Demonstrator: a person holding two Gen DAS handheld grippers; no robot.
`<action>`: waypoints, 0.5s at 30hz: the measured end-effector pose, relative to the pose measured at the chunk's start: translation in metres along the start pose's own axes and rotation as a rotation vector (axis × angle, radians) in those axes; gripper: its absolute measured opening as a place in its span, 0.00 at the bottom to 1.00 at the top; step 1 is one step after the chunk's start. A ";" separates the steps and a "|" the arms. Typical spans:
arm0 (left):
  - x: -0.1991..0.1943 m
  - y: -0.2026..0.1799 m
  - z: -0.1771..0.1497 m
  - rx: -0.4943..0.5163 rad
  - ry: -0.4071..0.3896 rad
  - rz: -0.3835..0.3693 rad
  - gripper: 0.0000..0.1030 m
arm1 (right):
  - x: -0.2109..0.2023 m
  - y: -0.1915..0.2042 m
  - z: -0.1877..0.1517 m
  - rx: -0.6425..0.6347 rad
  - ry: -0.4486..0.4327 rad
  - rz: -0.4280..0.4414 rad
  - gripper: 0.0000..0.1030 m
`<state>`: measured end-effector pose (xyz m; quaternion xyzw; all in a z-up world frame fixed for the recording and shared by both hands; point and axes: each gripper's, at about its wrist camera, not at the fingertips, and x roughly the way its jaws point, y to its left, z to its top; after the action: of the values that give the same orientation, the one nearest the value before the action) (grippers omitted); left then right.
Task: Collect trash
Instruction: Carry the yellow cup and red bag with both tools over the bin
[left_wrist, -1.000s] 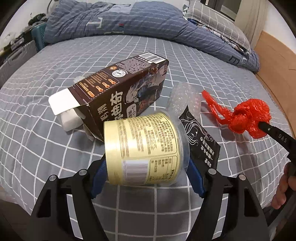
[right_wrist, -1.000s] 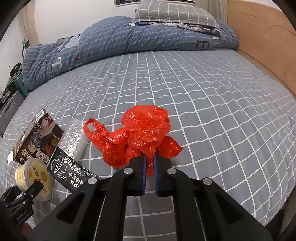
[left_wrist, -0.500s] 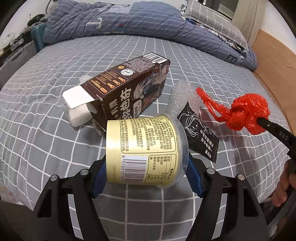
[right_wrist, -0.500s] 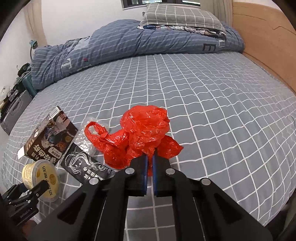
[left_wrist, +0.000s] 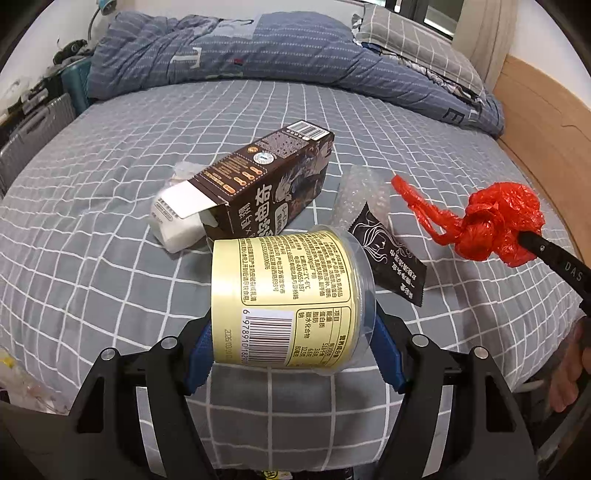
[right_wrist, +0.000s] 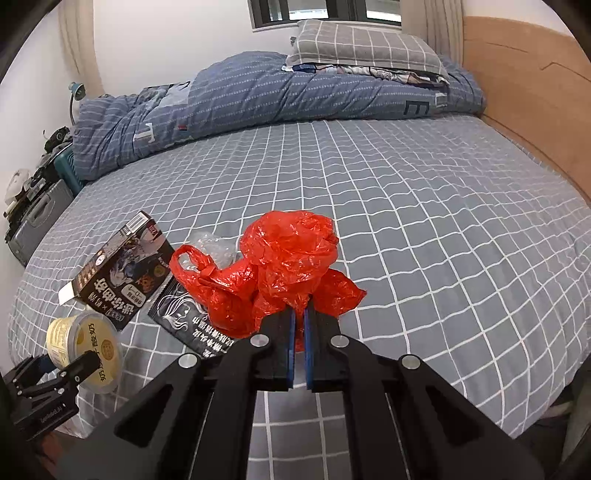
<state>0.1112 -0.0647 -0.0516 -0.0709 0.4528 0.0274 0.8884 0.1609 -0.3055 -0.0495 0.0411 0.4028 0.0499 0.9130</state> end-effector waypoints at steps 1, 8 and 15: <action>-0.003 0.000 0.000 0.001 -0.001 -0.001 0.68 | -0.004 0.001 -0.001 -0.001 -0.002 0.000 0.03; -0.025 0.001 -0.001 0.009 -0.007 -0.011 0.68 | -0.025 0.010 -0.015 -0.012 0.002 0.001 0.03; -0.049 0.003 -0.012 0.017 -0.005 -0.027 0.68 | -0.054 0.016 -0.030 -0.009 0.001 -0.005 0.03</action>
<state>0.0723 -0.0627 -0.0198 -0.0695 0.4497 0.0117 0.8904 0.1016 -0.2955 -0.0288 0.0360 0.4030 0.0496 0.9131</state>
